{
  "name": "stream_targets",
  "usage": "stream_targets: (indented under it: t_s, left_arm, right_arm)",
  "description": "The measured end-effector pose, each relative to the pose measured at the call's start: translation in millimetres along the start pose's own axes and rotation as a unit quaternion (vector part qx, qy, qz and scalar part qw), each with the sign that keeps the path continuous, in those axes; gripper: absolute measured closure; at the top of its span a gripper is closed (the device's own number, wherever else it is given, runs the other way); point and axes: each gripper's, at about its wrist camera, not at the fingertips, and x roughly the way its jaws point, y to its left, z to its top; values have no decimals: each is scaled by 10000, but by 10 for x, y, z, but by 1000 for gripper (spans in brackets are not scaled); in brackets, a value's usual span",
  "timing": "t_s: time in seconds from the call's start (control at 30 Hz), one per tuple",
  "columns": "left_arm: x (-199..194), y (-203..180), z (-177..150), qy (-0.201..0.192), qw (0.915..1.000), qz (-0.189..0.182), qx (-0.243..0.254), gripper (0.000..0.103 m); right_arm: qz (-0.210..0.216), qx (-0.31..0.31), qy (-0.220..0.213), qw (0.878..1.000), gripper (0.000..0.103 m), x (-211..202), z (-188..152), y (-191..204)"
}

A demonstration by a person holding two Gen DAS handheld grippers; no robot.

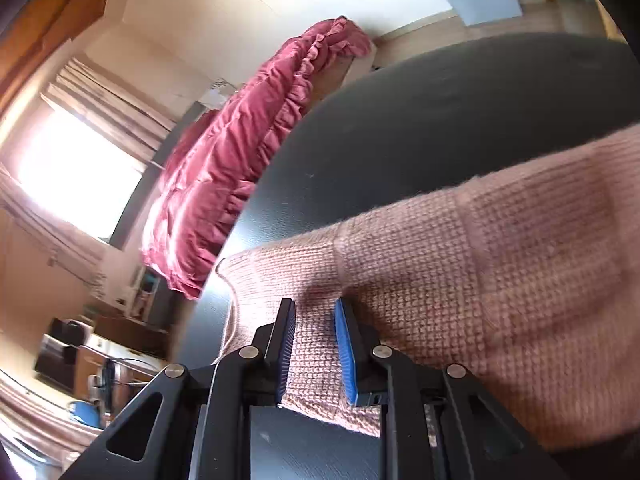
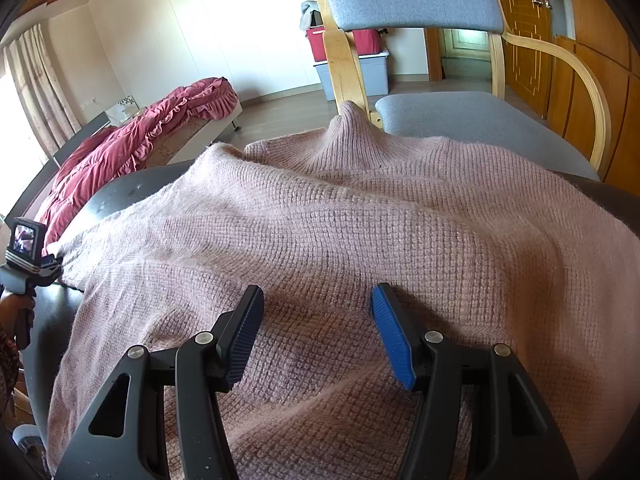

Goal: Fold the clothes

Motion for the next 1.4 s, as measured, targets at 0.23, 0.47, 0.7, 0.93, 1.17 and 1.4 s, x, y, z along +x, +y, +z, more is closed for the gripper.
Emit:
stream_targets:
  t_s: [0.23,0.47,0.7,0.93,1.17,1.4]
  left_arm:
    - [40,76,-83,-2,9999,154,71,86]
    - [-475,265,74,-273,9980,-46,-566,84]
    - [-1945,-451,227,-1571,9731,-1597,-532,83]
    - [-2522,-1848,31,-1403,9545,-2586,487,82]
    - [-2571,-1928,-86,-1772,9562,-2284,457,75]
    - [-2575,-1903,-200,-1963,9548,-2127,671,74]
  right_arm:
    - [239,-99,13,9997,37,22,14,39]
    - [298,-117,25,9995,37,46,18,86]
    - [364,-25,18,9993,36,58,41,61]
    - [1022,709,-382,9915,36,-160,113,-257]
    - [-542,980,-768,9907,36,-436,306,-896]
    - [-891,967,-166,9912,43,-170,239,-1190]
